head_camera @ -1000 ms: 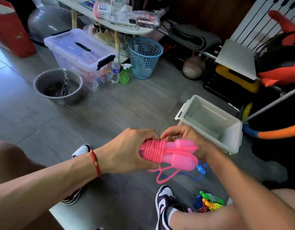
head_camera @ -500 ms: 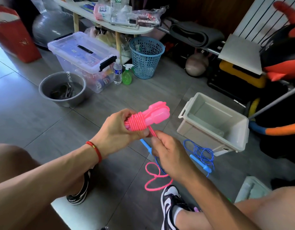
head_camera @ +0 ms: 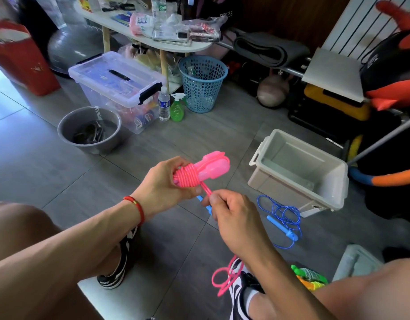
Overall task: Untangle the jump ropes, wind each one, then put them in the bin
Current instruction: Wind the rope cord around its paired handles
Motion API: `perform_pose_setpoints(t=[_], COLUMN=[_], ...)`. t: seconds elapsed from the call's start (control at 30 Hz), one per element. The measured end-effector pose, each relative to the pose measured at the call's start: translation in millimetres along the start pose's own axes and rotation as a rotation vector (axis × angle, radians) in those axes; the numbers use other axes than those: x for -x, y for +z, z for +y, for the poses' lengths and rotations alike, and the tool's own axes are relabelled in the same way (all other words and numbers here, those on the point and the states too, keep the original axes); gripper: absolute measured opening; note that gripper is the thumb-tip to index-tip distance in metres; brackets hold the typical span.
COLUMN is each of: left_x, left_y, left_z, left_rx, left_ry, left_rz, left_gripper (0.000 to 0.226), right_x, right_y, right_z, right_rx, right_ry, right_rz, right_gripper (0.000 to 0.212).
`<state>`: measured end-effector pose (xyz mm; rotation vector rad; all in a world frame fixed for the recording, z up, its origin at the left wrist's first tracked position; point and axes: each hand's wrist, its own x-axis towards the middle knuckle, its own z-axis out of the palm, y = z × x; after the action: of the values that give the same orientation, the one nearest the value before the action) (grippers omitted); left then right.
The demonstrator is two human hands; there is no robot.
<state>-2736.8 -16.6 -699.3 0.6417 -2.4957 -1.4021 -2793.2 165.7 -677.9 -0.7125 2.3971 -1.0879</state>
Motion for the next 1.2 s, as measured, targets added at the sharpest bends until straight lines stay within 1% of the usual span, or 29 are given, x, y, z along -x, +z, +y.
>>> perform_pose_setpoints(t=[0.07, 0.13, 0.17, 0.23, 0.27, 0.33, 0.37, 0.4, 0.47, 0.5, 0.53, 0.57, 0.6, 0.63, 0.7, 0.73, 0.77, 0.8, 0.83, 0.9, 0.93, 1.0, 1.03, 1.1, 1.2], left_x=[1.4, 6.3, 9.5, 12.2, 12.9, 14.6, 16.6, 20.0, 27.2, 28.7, 27.9, 25.2, 20.4, 16.3, 11.8, 11.7, 12.4, 11.9, 11.1, 9.9, 8.4, 3.1, -0.8, -9.2, -14.1], left_y=[2.8, 9.1, 13.5, 23.0, 27.2, 35.2, 39.1, 40.9, 38.3, 34.8, 30.1, 25.0, 21.2, 17.3, 13.0, 12.7, 12.1, 11.7, 12.3, 14.4, 15.4, 13.1, 9.9, 0.4, -1.9], left_z=[2.6, 5.7, 6.6, 5.8, 5.3, 7.0, 7.2, 9.0, 13.3, 13.1, 12.6, 13.1, 11.1, 11.1, 10.9, 10.1, 9.2, 7.5, 6.1, 5.9, 4.6, 1.7, -1.8, -8.5, -15.1], left_rx=[-0.101, -0.182, -0.24, -0.418, -0.52, -0.658, -0.664, -0.61, -0.389, -0.261, -0.133, -0.014, 0.1, 0.219, 0.53, 0.691, 0.793, 0.812, 0.77, 0.653, 0.596, 0.513, 0.496, 0.454, 0.327], left_ry=[0.004, 0.053, 0.105, 0.26, 0.338, 0.448, 0.487, 0.509, 0.517, 0.512, 0.482, 0.408, 0.299, 0.164, -0.088, -0.163, -0.186, -0.169, -0.131, -0.08, -0.072, -0.077, -0.1, -0.142, -0.174], left_rz=[0.025, 0.065, 0.096, 0.157, 0.17, 0.163, 0.159, 0.143, 0.07, 0.02, -0.028, -0.075, -0.126, -0.201, -0.452, -0.572, -0.639, -0.635, -0.584, -0.461, -0.412, -0.303, -0.233, -0.128, -0.094], left_gripper=[0.042, 0.045, 0.044, 0.04, 0.039, 0.048, 0.054, 0.054, 0.047, 0.043, 0.038, 0.034, 0.035, 0.041, 0.054, 0.055, 0.053, 0.049, 0.044, 0.037, 0.036, 0.035, 0.035, 0.037, 0.036], right_x=[-1.0, -1.9, -2.7, -7.8, -11.0, -19.6, -23.6, -26.5, -28.8, -28.6, -29.4, -29.1, -27.1, -24.7, -21.6, -21.7, -23.5, -25.5, -27.6, -30.2, -30.8, -30.7, -29.3, -22.8, -12.4], right_y=[0.2, 3.0, 4.1, 6.4, 5.0, 0.2, -1.4, -2.7, -3.9, -6.1, -9.3, -13.6, -16.7, -17.4, -15.7, -14.6, -12.8, -11.7, -9.0, -2.2, 1.3, 6.0, 6.7, 5.1, 3.1], right_z=[-4.5, -9.4, -12.4, -15.1, -17.1, -18.3, -15.9, -14.1, -8.4, -5.8, -0.1, 4.8, 8.0, 11.4, 14.1, 15.9, 18.8, 20.8, 22.1, 25.1, 25.7, 24.2, 24.4, 23.6, 17.1], right_rx=[-0.009, -0.074, -0.135, -0.337, -0.453, -0.599, -0.615, -0.612, -0.612, -0.618, -0.609, -0.593, -0.574, -0.563, -0.546, -0.561, -0.575, -0.552, -0.493, -0.362, -0.316, -0.275, -0.228, -0.112, 0.212], right_ry=[-0.021, -0.02, 0.01, 0.123, 0.195, 0.263, 0.263, 0.242, 0.186, 0.177, 0.169, 0.143, 0.089, 0.013, -0.104, -0.126, -0.138, -0.15, -0.163, -0.176, -0.158, -0.089, -0.056, -0.053, -0.167], right_rz=[0.028, 0.065, 0.085, 0.116, 0.134, 0.186, 0.195, 0.191, 0.162, 0.144, 0.13, 0.102, 0.049, -0.016, -0.115, -0.136, -0.144, -0.135, -0.101, -0.008, 0.033, 0.088, 0.095, 0.079, 0.053], right_gripper=[0.031, 0.039, 0.041, 0.044, 0.05, 0.059, 0.061, 0.065, 0.068, 0.065, 0.057, 0.048, 0.041, 0.039, 0.042, 0.043, 0.039, 0.035, 0.034, 0.039, 0.039, 0.03, 0.026, 0.026, 0.032])
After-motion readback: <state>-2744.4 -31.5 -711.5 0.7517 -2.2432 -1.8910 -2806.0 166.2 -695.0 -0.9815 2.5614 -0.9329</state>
